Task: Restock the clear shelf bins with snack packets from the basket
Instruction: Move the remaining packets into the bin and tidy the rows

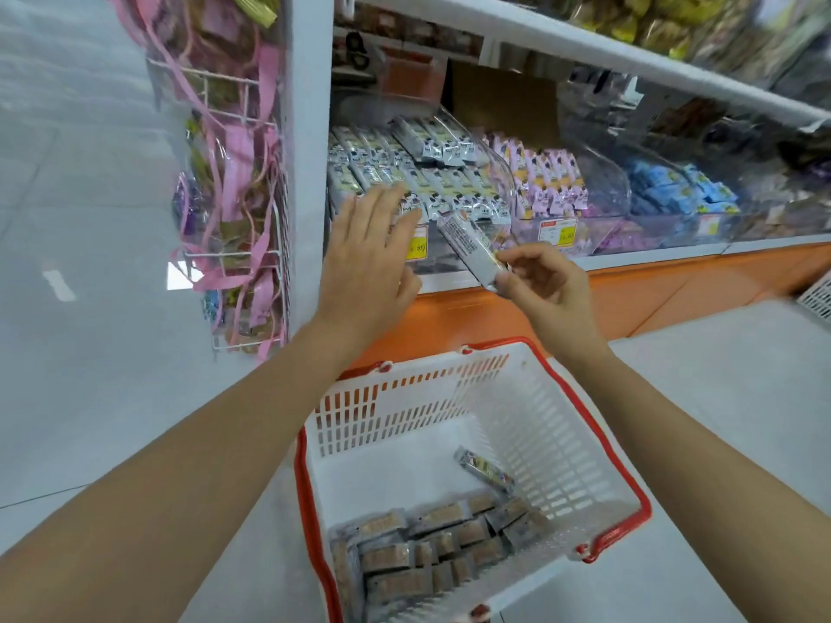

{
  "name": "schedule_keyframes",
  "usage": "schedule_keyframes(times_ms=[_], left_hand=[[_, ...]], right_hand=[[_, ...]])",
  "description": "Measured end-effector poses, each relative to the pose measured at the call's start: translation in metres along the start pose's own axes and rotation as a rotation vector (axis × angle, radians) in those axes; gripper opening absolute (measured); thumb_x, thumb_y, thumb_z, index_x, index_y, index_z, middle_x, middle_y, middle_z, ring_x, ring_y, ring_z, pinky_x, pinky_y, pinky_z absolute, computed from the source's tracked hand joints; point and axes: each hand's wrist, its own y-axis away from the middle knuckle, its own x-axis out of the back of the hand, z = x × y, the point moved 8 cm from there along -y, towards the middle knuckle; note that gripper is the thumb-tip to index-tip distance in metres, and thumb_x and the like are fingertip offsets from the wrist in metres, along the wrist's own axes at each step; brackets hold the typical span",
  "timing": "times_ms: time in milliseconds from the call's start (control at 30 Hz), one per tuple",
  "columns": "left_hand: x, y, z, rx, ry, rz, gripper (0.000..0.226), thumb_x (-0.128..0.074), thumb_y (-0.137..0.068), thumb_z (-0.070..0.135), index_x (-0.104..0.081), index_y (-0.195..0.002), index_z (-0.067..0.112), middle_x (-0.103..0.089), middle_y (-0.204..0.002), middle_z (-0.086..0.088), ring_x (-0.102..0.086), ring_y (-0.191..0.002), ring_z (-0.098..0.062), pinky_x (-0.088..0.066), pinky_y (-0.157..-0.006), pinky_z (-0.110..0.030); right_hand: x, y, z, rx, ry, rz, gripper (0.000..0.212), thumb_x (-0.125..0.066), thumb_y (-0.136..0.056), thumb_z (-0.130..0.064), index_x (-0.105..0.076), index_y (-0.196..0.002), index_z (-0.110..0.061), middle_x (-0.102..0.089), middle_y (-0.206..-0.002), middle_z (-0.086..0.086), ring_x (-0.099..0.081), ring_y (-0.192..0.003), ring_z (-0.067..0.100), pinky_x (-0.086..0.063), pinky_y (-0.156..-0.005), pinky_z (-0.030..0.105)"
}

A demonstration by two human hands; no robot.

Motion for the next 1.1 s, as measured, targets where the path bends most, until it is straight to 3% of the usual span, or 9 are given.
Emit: schedule_keyframes(times_ms=[133,200,300,433,567,767,933,1000,1100], left_hand=[[-0.016,-0.006,-0.016,0.038,-0.112,-0.126,0.07,-0.046,-0.092,0.036,-0.024,-0.155,0.015,-0.019,-0.162,-0.01,-0.008,-0.151,-0.029,0.001,-0.122,-0.052],[-0.019,-0.005,-0.019,0.033,-0.152,-0.119,0.072,-0.047,-0.092,0.037,-0.021,-0.156,0.016,-0.018,-0.162,-0.01,-0.008,-0.151,-0.029,0.004,-0.122,-0.051],[-0.019,-0.007,-0.023,0.019,-0.169,-0.089,0.07,-0.047,-0.091,0.037,-0.025,-0.154,0.017,-0.024,-0.16,-0.01,-0.014,-0.15,-0.029,0.001,-0.121,-0.053],[-0.017,-0.01,-0.028,0.022,-0.167,-0.036,0.068,-0.042,-0.088,0.038,-0.033,-0.152,0.015,-0.032,-0.157,-0.01,-0.021,-0.148,-0.03,0.001,-0.121,-0.055],[-0.017,-0.01,-0.029,0.01,-0.141,0.042,0.069,-0.052,-0.082,0.03,-0.042,-0.147,0.012,-0.041,-0.152,-0.012,-0.031,-0.143,-0.031,0.002,-0.12,-0.053],[-0.015,-0.009,-0.034,-0.015,-0.1,0.082,0.067,-0.054,-0.082,0.028,-0.044,-0.145,0.01,-0.044,-0.15,-0.013,-0.035,-0.141,-0.032,-0.002,-0.121,-0.051],[-0.02,-0.006,-0.037,-0.035,-0.146,0.049,0.067,-0.048,-0.085,0.033,-0.039,-0.149,0.013,-0.04,-0.152,-0.012,-0.03,-0.144,-0.031,0.0,-0.121,-0.051],[-0.022,-0.006,-0.038,-0.038,-0.144,0.044,0.067,-0.049,-0.085,0.033,-0.039,-0.149,0.013,-0.04,-0.152,-0.012,-0.03,-0.144,-0.031,0.0,-0.122,-0.051],[-0.025,-0.007,-0.038,-0.034,-0.139,0.022,0.067,-0.048,-0.085,0.033,-0.038,-0.149,0.013,-0.04,-0.153,-0.012,-0.03,-0.144,-0.031,-0.001,-0.122,-0.051]], right_hand=[[-0.004,-0.042,-0.021,0.016,0.124,0.037,0.012,-0.068,-0.089,-0.014,-0.066,-0.1,-0.019,-0.062,-0.085,0.002,-0.057,-0.08,0.02,-0.056,-0.072,0.041],[-0.01,-0.067,-0.028,0.031,0.196,0.046,0.01,-0.068,-0.089,-0.018,-0.066,-0.098,-0.021,-0.066,-0.089,0.001,-0.062,-0.081,0.021,-0.057,-0.073,0.04],[-0.023,-0.102,-0.031,0.011,0.258,0.048,0.009,-0.069,-0.087,-0.025,-0.065,-0.093,-0.031,-0.068,-0.09,0.002,-0.065,-0.08,0.023,-0.057,-0.074,0.04],[-0.047,-0.136,-0.032,0.032,0.314,0.049,0.01,-0.068,-0.089,-0.024,-0.067,-0.098,-0.021,-0.067,-0.085,0.001,-0.059,-0.071,0.011,-0.052,-0.063,0.026],[-0.075,-0.165,-0.029,0.028,0.39,0.012,0.013,-0.068,-0.089,-0.024,-0.069,-0.101,-0.019,-0.069,-0.087,0.005,-0.06,-0.069,0.012,-0.049,-0.059,0.021],[-0.094,-0.194,-0.029,0.086,0.653,0.065,0.017,-0.068,-0.088,-0.031,-0.071,-0.101,-0.02,-0.067,-0.087,-0.001,-0.059,-0.078,0.012,-0.049,-0.071,0.029],[-0.104,-0.211,-0.021,0.13,0.833,0.036,0.022,-0.068,-0.088,-0.035,-0.073,-0.1,-0.017,-0.066,-0.103,0.01,-0.055,-0.105,0.029,-0.048,-0.085,0.039],[-0.103,-0.217,-0.015,0.104,0.812,0.037,0.022,-0.068,-0.087,-0.036,-0.073,-0.099,-0.017,-0.064,-0.105,0.013,-0.056,-0.103,0.029,-0.049,-0.084,0.041],[-0.103,-0.22,-0.007,0.055,0.767,0.006,0.021,-0.067,-0.089,-0.035,-0.071,-0.1,-0.018,-0.062,-0.103,0.013,-0.053,-0.082,0.02,-0.043,-0.07,0.032]])
